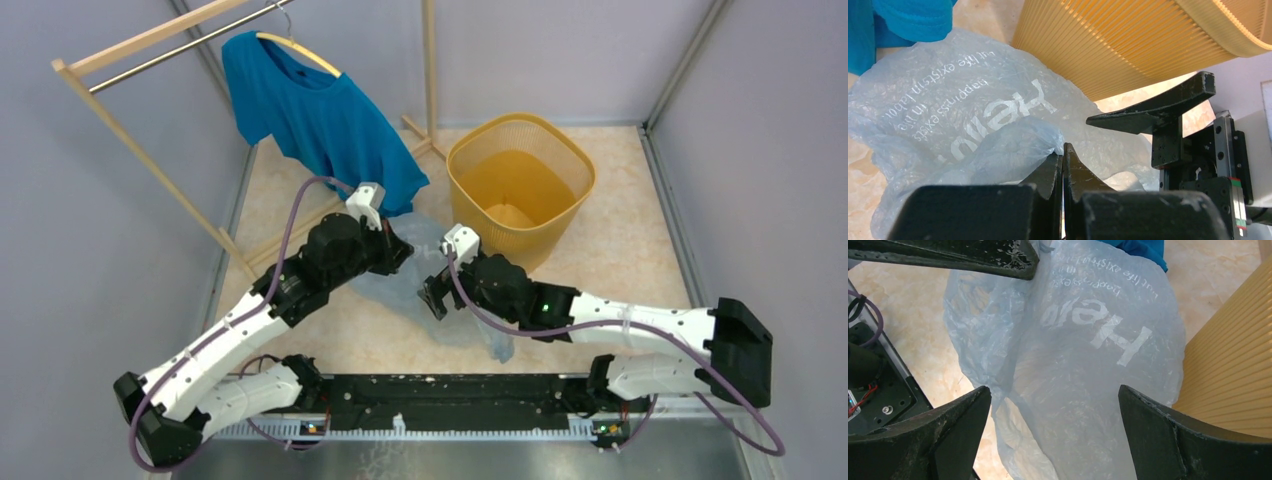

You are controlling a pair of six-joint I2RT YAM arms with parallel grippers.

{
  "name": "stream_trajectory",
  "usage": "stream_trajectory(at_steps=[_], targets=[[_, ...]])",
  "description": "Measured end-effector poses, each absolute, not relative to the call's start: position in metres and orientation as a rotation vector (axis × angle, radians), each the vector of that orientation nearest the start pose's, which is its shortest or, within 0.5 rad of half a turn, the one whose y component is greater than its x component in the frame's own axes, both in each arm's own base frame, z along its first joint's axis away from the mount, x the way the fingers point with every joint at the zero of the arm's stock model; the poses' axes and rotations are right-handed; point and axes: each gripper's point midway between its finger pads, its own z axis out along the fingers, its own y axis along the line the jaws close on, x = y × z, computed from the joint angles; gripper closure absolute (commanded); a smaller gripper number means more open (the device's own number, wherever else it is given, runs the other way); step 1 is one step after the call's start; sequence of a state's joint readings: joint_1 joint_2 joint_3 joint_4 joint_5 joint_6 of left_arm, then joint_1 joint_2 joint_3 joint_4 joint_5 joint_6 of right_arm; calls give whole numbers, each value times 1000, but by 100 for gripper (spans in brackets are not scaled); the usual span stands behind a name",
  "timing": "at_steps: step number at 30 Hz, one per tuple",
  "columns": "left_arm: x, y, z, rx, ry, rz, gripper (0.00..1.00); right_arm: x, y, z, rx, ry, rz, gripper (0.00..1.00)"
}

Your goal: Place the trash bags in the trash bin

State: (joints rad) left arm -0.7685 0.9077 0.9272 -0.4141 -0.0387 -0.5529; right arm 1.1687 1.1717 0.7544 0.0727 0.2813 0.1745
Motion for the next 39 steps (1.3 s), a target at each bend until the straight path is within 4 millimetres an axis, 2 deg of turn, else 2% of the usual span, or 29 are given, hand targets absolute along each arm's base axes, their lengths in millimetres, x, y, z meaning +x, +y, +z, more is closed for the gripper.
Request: stream_trajectory(at_steps=[5,11,18,22,29,31,36,37,39], targets=[[222,-233,254,190,2064,-794,100,191,335,192,-759,1782,628,1],[227,-233,268,171,2034,-789,100,196,343,203,-720,1710,692,1],[229,-234,273,166,2022,-790,100,200,360,192,-694,1676,747,1],[229,-236,278,171,2013,-808,100,213,363,180,-683,1664,656,1],[229,-242,291,187,1987,-839,100,240,342,155,-712,1647,320,4],[230,-242,291,188,1989,-838,100,245,337,154,-719,1639,266,19],[230,-242,291,190,1988,-836,100,247,339,151,-742,1623,242,77],[230,-242,291,191,1988,-836,95,246,340,150,-746,1622,244,87],[230,-242,291,193,1987,-834,73,244,344,149,-745,1627,273,99]])
